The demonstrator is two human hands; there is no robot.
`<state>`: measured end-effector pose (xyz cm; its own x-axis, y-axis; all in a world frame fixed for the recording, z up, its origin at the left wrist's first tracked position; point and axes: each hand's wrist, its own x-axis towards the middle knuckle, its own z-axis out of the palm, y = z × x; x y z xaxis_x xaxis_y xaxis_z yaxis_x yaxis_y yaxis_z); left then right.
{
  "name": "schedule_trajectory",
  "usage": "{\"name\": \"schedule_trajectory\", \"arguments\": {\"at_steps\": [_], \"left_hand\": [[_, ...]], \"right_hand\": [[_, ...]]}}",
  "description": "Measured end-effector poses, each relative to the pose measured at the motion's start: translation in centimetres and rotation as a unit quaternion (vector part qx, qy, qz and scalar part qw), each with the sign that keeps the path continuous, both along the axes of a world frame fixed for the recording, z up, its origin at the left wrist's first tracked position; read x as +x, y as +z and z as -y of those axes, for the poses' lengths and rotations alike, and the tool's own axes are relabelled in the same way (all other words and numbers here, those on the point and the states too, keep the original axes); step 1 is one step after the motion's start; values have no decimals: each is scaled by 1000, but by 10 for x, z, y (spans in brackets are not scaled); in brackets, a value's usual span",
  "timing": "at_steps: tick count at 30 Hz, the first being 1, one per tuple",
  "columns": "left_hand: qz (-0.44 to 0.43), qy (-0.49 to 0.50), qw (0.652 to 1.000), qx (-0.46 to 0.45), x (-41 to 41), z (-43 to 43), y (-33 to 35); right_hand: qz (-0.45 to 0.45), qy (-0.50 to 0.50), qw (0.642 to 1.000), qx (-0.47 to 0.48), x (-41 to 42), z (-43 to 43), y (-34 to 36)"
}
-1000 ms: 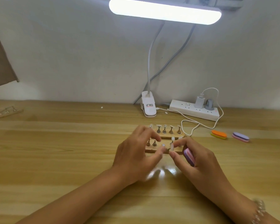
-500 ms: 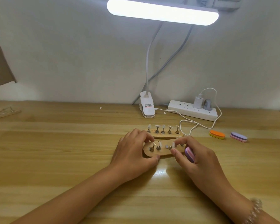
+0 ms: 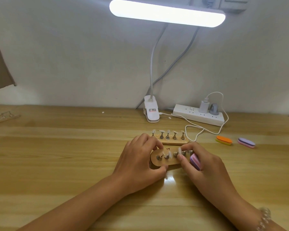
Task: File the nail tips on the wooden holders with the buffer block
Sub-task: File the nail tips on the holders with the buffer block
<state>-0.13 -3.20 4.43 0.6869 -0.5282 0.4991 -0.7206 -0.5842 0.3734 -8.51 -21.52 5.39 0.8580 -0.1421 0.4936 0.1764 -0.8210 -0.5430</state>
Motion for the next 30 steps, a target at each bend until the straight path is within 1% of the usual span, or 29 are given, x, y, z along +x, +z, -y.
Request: {"name": "schedule_trajectory", "arguments": {"at_steps": [4,9,13,15,20,22,24,26,28,30], "left_hand": [[19,4,1000,3,-2,1,2],[45,3,999,3,-5,2,3],[53,9,999,12,-6,2,2],[29,22,999,6,-4,2,0],[-95,75,993,3,8,-2,0],[-122,94,988,-2,11,-2,0],[-102,97,990,-11,10,-1,1],[-30,74,996,-43,3,-1,2],[41,25,998,-50,-7,0,4],[60,-32,997,-27,-14,1,2]], "right_hand": [[17,7,1000,-26,-3,-2,2],[17,48,995,-84,-8,-9,5],[28,53,994,-89,-8,-9,4],[32,47,994,-91,-7,-7,3],[36,55,993,-97,-7,-8,0],[27,62,993,-102,-7,-9,0],[21,63,993,-97,-7,-8,-2],[26,54,995,-84,-6,-7,-3],[35,46,996,-66,-5,-6,-2],[37,49,997,-52,-5,-6,-1]]}}
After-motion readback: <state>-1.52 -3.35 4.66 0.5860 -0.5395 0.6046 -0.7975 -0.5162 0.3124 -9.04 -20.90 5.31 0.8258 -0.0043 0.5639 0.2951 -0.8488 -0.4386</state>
